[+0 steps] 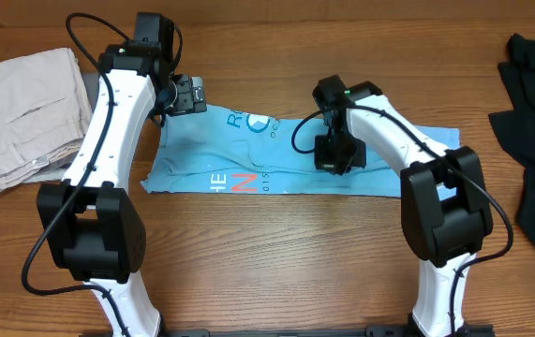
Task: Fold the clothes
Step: 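Lift the right gripper and move it rightward along the strip, then lower the right gripper onto the strip's right end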
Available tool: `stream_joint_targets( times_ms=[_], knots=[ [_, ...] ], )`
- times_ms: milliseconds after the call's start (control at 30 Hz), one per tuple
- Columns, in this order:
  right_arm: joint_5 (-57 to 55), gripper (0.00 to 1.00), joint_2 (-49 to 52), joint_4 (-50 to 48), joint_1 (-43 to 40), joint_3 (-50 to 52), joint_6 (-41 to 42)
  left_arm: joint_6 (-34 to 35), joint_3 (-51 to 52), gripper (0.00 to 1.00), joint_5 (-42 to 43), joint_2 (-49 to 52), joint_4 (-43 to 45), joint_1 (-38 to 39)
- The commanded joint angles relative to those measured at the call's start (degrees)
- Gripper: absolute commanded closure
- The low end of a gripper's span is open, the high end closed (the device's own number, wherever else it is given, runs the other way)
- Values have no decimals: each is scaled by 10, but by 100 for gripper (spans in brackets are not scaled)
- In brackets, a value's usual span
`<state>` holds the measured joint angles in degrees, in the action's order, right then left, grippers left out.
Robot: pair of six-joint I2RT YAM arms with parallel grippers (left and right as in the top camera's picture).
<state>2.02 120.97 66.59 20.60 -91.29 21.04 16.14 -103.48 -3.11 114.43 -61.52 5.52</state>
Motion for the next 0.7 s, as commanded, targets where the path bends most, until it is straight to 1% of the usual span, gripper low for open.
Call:
stream_joint_targets(
  times_ms=[0,267,400,500,667],
  knots=[
    [-15,96,-55,-8,-16,-24,5,-3,-5,0,-7,-5,1,-3],
    [-78,96,-50,-46,-73,-6,5,-3,-5,0,-7,-5,1,-3],
    [-80,96,-50,-78,-107,16,5,-3,-5,0,-7,-5,1,-3],
    [-80,96,-50,-81,-127,26,5,-3,-5,0,-7,-5,1,-3],
    [-80,96,-50,-106,-143,61,5,-3,-5,0,-7,-5,1,-3]
  ],
)
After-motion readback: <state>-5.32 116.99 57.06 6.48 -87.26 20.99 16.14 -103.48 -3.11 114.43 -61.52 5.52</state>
